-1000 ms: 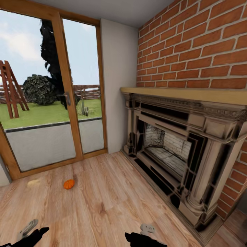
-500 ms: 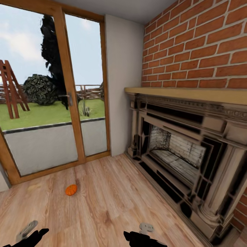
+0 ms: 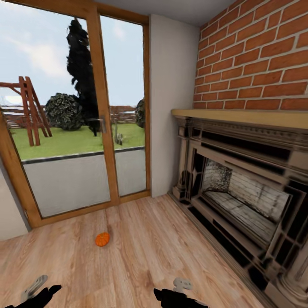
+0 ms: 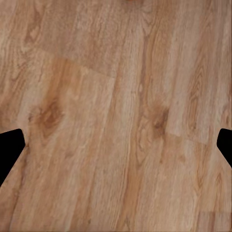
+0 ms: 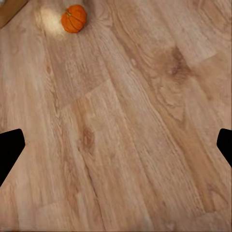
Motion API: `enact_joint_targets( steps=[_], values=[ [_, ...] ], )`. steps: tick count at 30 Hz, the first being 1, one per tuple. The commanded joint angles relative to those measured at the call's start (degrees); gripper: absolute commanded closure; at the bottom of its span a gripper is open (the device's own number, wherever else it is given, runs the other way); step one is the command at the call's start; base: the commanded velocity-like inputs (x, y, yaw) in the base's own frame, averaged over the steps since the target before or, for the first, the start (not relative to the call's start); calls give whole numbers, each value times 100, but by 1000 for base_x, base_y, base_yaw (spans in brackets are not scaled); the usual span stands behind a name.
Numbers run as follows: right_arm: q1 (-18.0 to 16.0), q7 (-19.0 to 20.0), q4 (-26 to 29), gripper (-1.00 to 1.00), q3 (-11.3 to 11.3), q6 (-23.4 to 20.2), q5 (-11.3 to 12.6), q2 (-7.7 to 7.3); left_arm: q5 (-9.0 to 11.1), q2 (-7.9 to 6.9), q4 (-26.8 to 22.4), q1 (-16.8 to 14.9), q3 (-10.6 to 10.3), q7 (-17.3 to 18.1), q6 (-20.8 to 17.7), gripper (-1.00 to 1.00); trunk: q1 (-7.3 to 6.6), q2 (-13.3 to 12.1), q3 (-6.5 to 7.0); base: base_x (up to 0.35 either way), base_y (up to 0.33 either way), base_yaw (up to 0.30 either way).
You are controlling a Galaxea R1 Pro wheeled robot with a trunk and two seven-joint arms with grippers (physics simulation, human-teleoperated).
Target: Place each of the two pumpkins and all three candles from the living room inside a cabinet in the living room (use any cabinet), then make sure every cabinet is closed, and position the cauldron so it is next to a table in the living room.
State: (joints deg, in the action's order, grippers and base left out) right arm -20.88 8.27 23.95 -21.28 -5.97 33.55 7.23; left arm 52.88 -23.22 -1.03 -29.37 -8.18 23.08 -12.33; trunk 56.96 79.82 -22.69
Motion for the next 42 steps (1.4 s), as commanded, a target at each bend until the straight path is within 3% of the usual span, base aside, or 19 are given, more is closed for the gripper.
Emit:
enact_joint_targets(
  steps=[1, 12, 29, 42],
  values=[
    [-4, -1, 5, -100, -16, -18, 38, -3, 62, -1, -2, -1, -44, 13, -33, -100, 0, 4, -7, 13, 286, 261],
    [-4, -1, 5, -100, -16, -18, 38, -3, 62, 1, -2, 1, -44, 13, -33, -100, 0, 4, -7, 75, 255, 271],
    [-8, 13, 13, -100, -15, -18, 43, -20, 65, 2, -2, 1, -44, 13, -29, -100, 0, 4, -7, 318, 39, 274],
    [-5, 8, 14, -100, -3, 161, 44, -37, 63, 2, -2, 1, -44, 13, -24, -100, 0, 4, -7, 341, 0, 39]
  ],
)
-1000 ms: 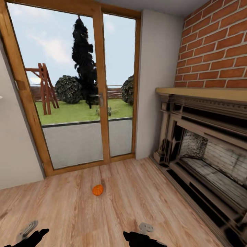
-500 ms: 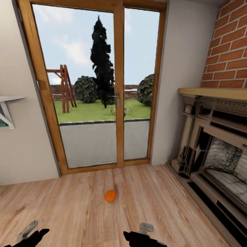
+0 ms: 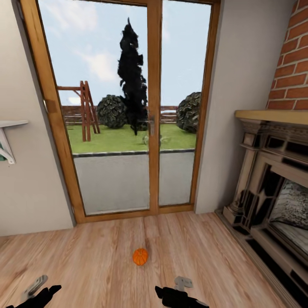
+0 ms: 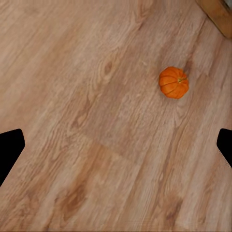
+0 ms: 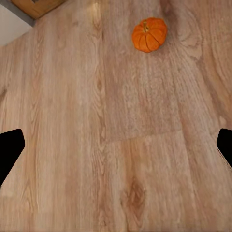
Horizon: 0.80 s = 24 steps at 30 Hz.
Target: Place each of the two pumpkins and all three candles from the living room inside a cabinet in the living room (use any cabinet), then make sure every cabinet is closed, and position the cauldron so it is next to a table in the living room.
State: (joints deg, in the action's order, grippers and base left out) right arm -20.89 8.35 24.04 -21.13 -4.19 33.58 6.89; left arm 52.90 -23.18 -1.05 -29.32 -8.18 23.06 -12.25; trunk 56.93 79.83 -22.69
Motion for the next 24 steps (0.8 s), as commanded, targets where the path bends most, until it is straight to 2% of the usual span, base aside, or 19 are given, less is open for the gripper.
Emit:
enact_joint_targets(
  steps=[1, 8, 24],
  values=[
    [-3, 0, 6, -100, -17, -6, 41, -5, 62, -2, -1, -3, -44, 14, -32, -100, 3, 3, -7, 342, 0, 1],
    [-4, -13, 48, -100, -13, 15, 44, -12, 63, -2, -1, -3, -44, 14, -32, -100, 3, 3, -7, 331, 74, 0],
    [-7, -9, 57, -100, -5, 23, 45, -12, 49, 29, -1, -5, -44, 14, -32, -100, 3, 3, -7, 280, 170, 0]
  ],
)
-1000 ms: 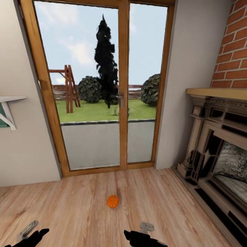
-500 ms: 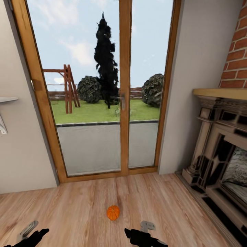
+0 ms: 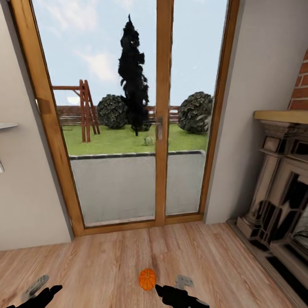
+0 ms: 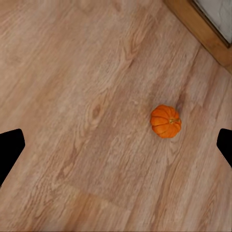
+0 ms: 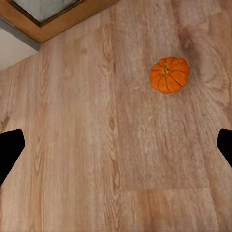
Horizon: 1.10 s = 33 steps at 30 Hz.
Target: Place each of the two pumpkins and all three candles from the living room inside a cabinet in the living room (use any cabinet), then make sure every cabinet is closed, and position the cauldron so it is next to a table in the living room.
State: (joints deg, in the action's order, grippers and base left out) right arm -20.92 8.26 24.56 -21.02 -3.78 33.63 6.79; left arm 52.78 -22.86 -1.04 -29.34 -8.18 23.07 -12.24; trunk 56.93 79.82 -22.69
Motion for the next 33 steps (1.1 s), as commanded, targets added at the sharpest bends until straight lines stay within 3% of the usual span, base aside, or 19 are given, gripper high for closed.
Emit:
enact_joint_targets(
  steps=[1, 15, 19, 21, 23, 24, 25, 26, 28, 29, 30, 31, 33],
  values=[
    [-6, 1, 5, -100, -16, -18, 40, -3, 59, 2, -2, -2, -43, 14, -33, -100, 3, 4, -7, 286, 170, 0],
    [-2, 1, -33, -100, -4, -18, 57, 1, 57, -9, -8, -1, -43, 84, -40, -100, 3, 4, -7, 277, 187, 0],
    [-1, 1, -50, -100, 31, 7, 94, -7, 56, -93, -10, -6, -43, 408, -92, -100, 3, 4, -7, 275, 190, 0],
    [0, 1, -60, -100, 35, 159, 117, -10, 34, -291, -12, -9, -54, 1385, -368, -100, 3, 4, -7, 274, 137, 0],
    [0, 8, -63, -100, 36, 241, 123, -11, -17, -514, -36, -11, -78, 2443, -984, -100, 3, 4, -7, 258, 61, 0],
    [0, 11, -64, -100, 36, 253, 125, -11, -27, -574, -57, -13, -83, 2723, -1166, -100, 3, 4, -7, 250, 38, 0],
    [0, 25, -66, -100, 36, 272, 129, -11, -44, -697, -147, -15, -94, 3282, -1515, -100, 3, 4, -7, 246, 25, 0],
    [0, 32, -66, -100, 36, 279, 130, -11, -50, -765, -221, -16, -100, 3557, -1679, -100, 3, 4, -7, 244, 20, 0],
    [-2, 50, -66, -100, 37, 296, 129, -11, -60, -1066, -639, -18, -124, 4575, -2205, -100, 3, 4, -7, 241, 10, 0],
    [-3, 54, -69, -100, 37, 302, 131, -11, -59, -1228, -897, -18, -133, 5105, -2435, -100, 3, 4, -7, 243, 5, 0],
    [-2, 59, -68, -100, 37, 310, 134, -11, -67, -1420, -1218, -19, -133, 5938, -2803, -100, 3, 4, -7, 129, 2, 0],
    [-2, 61, -71, -100, 37, 314, 135, -11, -46, -1499, -1353, -19, -109, 6525, -2994, -100, 3, 4, -7, 53, 1, 0],
    [-4, 65, -73, -100, 37, 312, 135, -13, -24, -1525, -1401, -19, -88, 6693, -3051, -100, 3, 4, -7, 30, 0, 0]
  ],
)
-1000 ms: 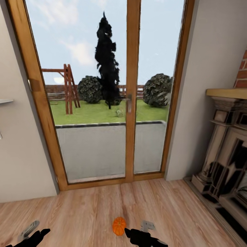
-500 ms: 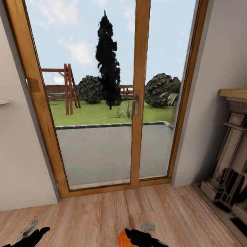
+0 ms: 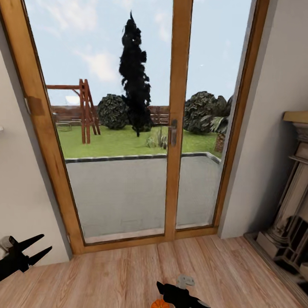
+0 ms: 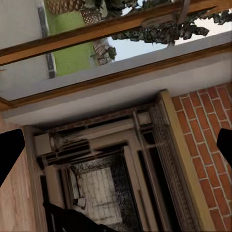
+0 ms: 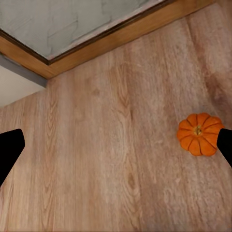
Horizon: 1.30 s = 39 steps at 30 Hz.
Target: Place each of the two pumpkins and all three candles from the living room inside a cabinet in the living room (use any cabinet), then make sure every cabinet is closed, and position the cauldron so it is next to a table in the living room.
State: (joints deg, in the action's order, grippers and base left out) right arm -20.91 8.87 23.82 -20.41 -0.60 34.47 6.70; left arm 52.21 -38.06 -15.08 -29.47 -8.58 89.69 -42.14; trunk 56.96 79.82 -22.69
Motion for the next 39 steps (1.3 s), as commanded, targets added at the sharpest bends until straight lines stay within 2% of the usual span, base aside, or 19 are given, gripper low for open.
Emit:
enact_joint_targets(
  steps=[1, 5, 8, 11, 18, 24, 26, 31, 35, 39],
  values=[
    [-5, 13, 1, -100, -24, -8, 51, -11, 43, -6, -15, -6, -37, 31, -76, -100, 0, 4, -7, 17, 0, 0],
    [-4, 327, -28, -100, -10, -30, 70, -55, 74, 41, -60, -6, 1, 31, -58, -100, 0, 4, -7, 6, 0, 0],
    [-7, 531, -325, -100, 11, -24, 80, -118, 85, 55, -111, -6, 8, 31, -44, -100, 0, 4, -7, 0, 0, 0],
    [-4, 677, -560, -100, 17, -14, 164, -151, 81, 60, -169, -6, 10, 31, -48, -100, 66, 124, -60, 0, 0, 0],
    [-5, 1120, -657, -100, 20, -6, 348, -257, 80, 81, -212, -6, 11, 31, -57, -100, 220, 405, -186, 0, 0, 0],
    [-6, 1169, -669, -100, 15, 15, 685, -425, 86, 104, -226, -6, 2, 31, -58, -100, 352, 646, -294, 0, 0, 0],
    [-5, 1181, -674, -100, 6, 27, 926, -493, 89, 112, -251, -6, 4, 31, -58, -100, 396, 726, -330, 0, 0, 0],
    [-7, 1180, -723, -100, 10, 67, 1122, -562, 82, 268, -298, -6, -3, 31, -58, -100, 506, 926, -419, 0, 0, 0],
    [-5, 1192, -902, -100, 4, 244, 1550, -644, 81, 296, -302, -6, -4, 31, -58, -100, 593, 1087, -491, 0, 0, 0],
    [-8, 1195, -920, -100, 3, 266, 1639, -658, 77, 334, -481, -6, 1, 31, -58, -100, 681, 1247, -563, 0, 0, 0]
  ],
)
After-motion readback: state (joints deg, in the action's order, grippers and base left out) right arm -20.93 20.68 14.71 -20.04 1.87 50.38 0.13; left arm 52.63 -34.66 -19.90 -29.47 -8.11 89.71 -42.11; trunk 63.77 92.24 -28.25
